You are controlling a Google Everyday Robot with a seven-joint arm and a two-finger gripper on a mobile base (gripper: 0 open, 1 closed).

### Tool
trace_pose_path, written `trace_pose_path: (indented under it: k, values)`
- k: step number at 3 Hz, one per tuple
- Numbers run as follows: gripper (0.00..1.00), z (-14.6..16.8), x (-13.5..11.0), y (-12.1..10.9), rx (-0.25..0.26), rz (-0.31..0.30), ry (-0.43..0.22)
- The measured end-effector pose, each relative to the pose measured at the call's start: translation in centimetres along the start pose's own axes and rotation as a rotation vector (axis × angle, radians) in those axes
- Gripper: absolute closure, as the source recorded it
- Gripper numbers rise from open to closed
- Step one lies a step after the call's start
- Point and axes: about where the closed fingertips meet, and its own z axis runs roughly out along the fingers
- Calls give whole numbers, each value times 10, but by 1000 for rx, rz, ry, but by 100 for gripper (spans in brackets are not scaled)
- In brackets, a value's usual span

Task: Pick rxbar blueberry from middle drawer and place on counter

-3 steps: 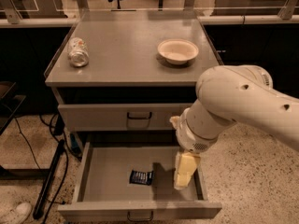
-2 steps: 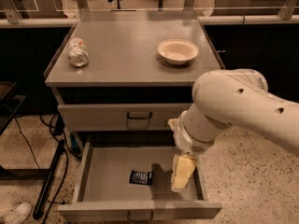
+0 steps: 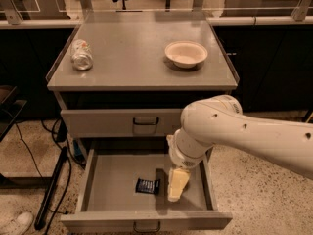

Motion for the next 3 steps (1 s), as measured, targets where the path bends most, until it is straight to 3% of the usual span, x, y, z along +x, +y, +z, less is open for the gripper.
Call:
trace_pose_path:
  k: [1, 2, 3]
  values:
    - [0, 3, 0, 2, -4, -3, 1]
    - [0, 21, -2, -7, 26, -36, -15]
    - [0, 79, 11, -25, -2, -54, -55]
